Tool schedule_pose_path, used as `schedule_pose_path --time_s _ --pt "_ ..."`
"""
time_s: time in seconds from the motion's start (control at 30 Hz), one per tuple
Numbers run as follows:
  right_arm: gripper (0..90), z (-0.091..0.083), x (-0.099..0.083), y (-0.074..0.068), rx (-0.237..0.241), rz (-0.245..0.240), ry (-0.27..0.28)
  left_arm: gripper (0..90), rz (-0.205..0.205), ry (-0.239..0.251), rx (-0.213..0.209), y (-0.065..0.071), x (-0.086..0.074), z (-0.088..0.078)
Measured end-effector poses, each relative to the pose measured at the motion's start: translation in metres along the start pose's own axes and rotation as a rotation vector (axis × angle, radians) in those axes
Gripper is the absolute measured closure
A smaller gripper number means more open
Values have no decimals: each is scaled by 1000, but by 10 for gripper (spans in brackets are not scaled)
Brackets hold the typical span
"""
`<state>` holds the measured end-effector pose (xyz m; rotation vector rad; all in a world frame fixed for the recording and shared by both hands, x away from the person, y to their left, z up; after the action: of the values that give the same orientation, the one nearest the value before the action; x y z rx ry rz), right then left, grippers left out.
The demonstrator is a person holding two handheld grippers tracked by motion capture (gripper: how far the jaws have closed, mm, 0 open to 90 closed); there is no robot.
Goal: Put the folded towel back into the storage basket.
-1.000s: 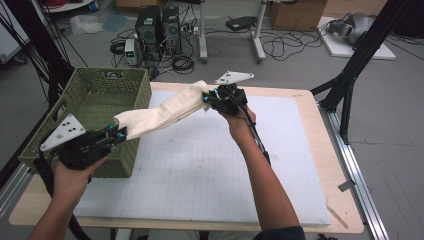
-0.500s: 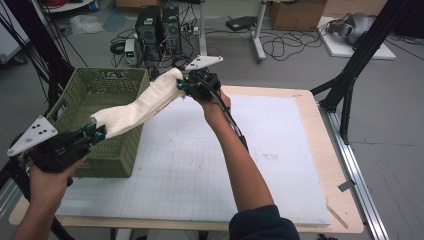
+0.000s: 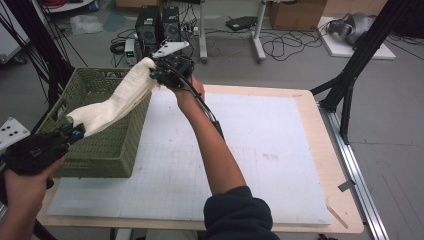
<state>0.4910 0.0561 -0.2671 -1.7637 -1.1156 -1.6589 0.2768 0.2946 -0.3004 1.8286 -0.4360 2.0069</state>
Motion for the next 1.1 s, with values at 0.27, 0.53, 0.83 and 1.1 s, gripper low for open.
schedule_pose_path --time_s 0.27,0.53,0.83,1.1 --pt "817 42 9 -18 36 -19 -7 807 15 11 73 -21 1 -15" --pt "817 75 6 -31 62 -25 -28 807 29 -6 138 -41 -2 -23" --pt "814 105 4 -40 66 -24 -19 784 36 -69 213 -66 -12 -23" --pt "424 112 -10 -39 17 -29 -57 307 41 -52 277 -78 -11 -30"
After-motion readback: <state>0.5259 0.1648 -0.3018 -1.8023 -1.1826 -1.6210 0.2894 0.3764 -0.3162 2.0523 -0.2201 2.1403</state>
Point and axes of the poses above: each handheld gripper's, and its own axes: z roughly forward along the jaws, x roughly out of its top, y roughly to its right, the point moved 5 cm from there along z, roughly forward along the jaws, and after that the axes turned 15 degrees about y, right-handed, at the moved point
